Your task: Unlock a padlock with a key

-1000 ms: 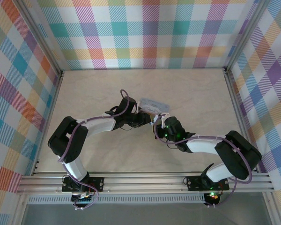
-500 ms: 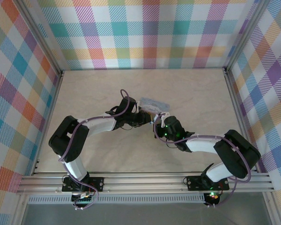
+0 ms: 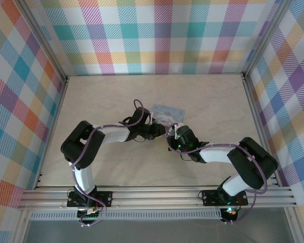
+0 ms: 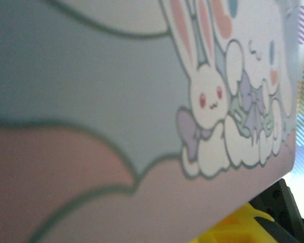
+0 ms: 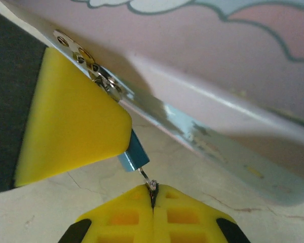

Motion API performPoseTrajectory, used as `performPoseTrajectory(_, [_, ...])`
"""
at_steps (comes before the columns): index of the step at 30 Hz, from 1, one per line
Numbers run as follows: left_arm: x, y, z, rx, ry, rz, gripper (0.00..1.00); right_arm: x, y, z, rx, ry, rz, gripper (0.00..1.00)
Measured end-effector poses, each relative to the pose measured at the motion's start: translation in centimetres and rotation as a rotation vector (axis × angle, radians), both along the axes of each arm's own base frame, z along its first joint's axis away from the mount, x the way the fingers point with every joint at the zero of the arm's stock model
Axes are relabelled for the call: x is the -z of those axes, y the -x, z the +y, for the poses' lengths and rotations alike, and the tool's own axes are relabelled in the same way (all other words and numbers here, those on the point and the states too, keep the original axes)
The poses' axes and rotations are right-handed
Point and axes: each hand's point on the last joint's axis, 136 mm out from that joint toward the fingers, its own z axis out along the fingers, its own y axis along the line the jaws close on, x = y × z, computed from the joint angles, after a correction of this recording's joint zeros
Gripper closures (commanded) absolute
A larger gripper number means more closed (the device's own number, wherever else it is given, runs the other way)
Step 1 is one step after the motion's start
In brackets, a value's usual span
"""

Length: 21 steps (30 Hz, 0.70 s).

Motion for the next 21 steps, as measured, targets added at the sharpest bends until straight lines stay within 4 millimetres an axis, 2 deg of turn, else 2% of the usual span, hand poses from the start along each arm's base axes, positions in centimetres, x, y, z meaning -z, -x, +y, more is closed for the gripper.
performPoseTrajectory(6, [0.7, 0.0, 0.1, -0.01, -0.001, 0.002, 0.59, 1.1, 0.4, -0.3, -0.008, 0.014, 0.043, 1.0])
performPoseTrajectory(11, [0.9, 0.1, 0.5, -0.028, -0.001, 0.0, 0.47, 1.5, 0.5, -0.2, -0.013, 0.024, 0.073, 1.0])
performPoseTrajectory(15, [1.0, 0.8, 2.0, -0.064, -0.016, 0.013, 0.37, 1.8, 0.9, -0.3, -0.019, 0.035, 0.109, 1.0])
performPoseTrajectory(17, [0.5, 0.9, 2.8, -0.089, -0.01, 0.009, 0.3, 1.8, 1.1, -0.2, -0.019, 0.036, 0.131, 1.0])
performPoseTrajectory(21, [-0.9, 0.9, 4.4, -0.154, 0.026, -0.009, 0.27, 1.5, 1.1, 0.1, -0.017, 0.035, 0.175, 1.0])
